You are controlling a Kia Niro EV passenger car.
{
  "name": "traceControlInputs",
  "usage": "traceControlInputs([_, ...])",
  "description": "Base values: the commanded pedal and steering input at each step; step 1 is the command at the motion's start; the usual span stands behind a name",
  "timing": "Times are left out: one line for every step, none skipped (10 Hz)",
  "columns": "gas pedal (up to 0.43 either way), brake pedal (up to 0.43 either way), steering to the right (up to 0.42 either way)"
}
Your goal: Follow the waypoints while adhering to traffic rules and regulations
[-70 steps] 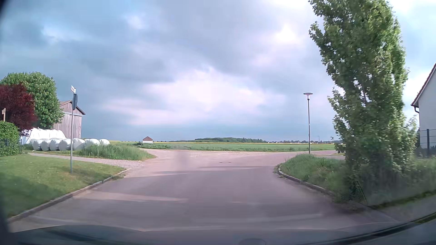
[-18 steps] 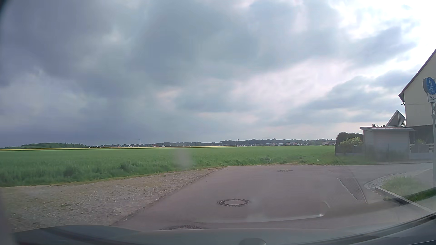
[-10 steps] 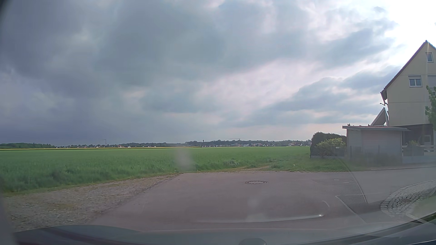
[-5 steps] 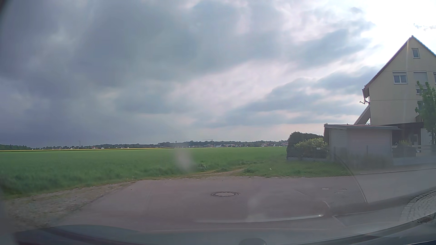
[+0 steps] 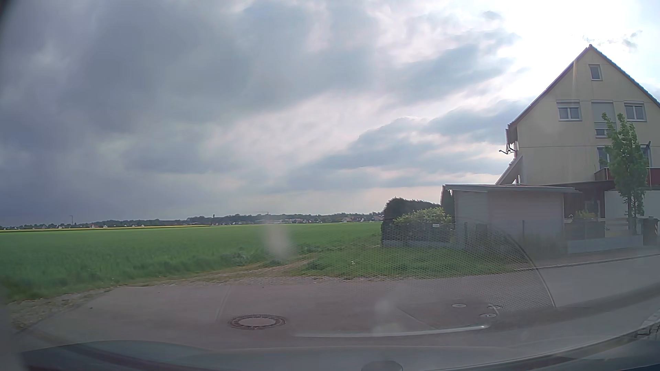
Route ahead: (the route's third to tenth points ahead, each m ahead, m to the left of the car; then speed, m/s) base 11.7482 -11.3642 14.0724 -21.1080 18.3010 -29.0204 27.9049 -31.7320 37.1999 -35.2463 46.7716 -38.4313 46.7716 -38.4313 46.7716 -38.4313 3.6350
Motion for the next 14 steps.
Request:
traceControlInputs([0.079, 0.0, 0.371])
traceControlInputs([0.079, 0.0, 0.395])
traceControlInputs([0.079, 0.0, 0.407])
traceControlInputs([0.087, 0.0, 0.417])
traceControlInputs([0.087, 0.0, 0.426])
traceControlInputs([0.087, 0.0, 0.434])
traceControlInputs([0.087, 0.0, 0.445])
traceControlInputs([0.087, 0.0, 0.461])
traceControlInputs([0.098, 0.0, 0.475])
traceControlInputs([0.098, 0.0, 0.494])
traceControlInputs([0.098, 0.0, 0.514])
traceControlInputs([0.098, 0.0, 0.524])
traceControlInputs([0.098, 0.0, 0.53])
traceControlInputs([0.098, 0.0, 0.53])
